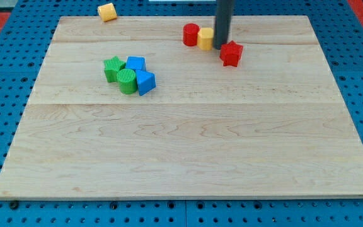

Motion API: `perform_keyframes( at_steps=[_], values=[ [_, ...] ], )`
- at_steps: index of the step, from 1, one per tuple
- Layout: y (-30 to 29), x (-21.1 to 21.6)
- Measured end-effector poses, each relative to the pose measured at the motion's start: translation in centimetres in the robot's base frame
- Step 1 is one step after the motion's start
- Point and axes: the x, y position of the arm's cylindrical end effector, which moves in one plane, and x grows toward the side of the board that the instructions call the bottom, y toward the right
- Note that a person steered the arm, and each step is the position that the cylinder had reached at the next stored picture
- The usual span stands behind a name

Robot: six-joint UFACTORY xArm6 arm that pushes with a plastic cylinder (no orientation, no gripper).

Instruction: Move the yellow hexagon to the center left

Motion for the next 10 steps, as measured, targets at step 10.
perform_keyframes(
  at_steps=[10],
  values=[
    [-28.8, 5.5]
  ],
)
